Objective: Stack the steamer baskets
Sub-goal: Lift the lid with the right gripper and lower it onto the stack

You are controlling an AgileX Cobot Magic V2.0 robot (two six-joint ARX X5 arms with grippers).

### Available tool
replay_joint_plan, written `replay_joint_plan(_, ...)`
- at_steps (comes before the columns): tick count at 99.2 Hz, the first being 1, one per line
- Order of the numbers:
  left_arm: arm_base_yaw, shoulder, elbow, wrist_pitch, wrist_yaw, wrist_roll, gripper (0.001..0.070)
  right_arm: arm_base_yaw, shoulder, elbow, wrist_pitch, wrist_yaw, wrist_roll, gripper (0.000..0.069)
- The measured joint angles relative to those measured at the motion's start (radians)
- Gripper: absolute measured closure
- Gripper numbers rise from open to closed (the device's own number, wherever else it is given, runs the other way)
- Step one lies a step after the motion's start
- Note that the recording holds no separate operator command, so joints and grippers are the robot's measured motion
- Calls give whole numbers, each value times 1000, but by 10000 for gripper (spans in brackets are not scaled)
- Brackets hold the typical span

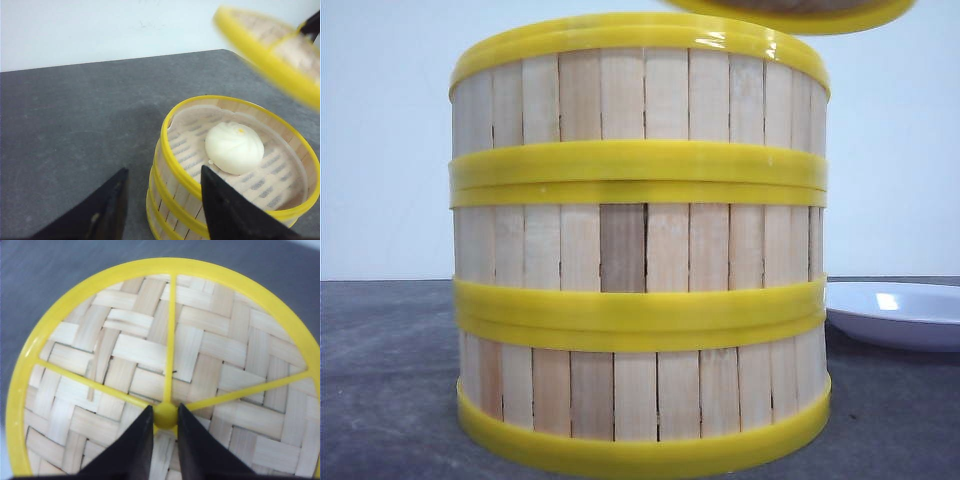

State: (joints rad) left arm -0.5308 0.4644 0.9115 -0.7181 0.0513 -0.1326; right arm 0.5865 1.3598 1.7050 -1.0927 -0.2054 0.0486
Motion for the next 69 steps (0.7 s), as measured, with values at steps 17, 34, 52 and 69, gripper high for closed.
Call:
replay_joint_plan(17,0,0,0,0,5,-3,443,111,64,0,-23,33,0,637)
replay_joint_plan(34,0,0,0,0,6,-11,443,173,117,0,-29,48,0,637)
replay_joint_plan(52,0,0,0,0,6,-14,443,213,142,0,-45,51,-1,637)
replay_joint_plan(69,0,0,0,0,6,-14,443,225,179,0,-45,51,-1,637)
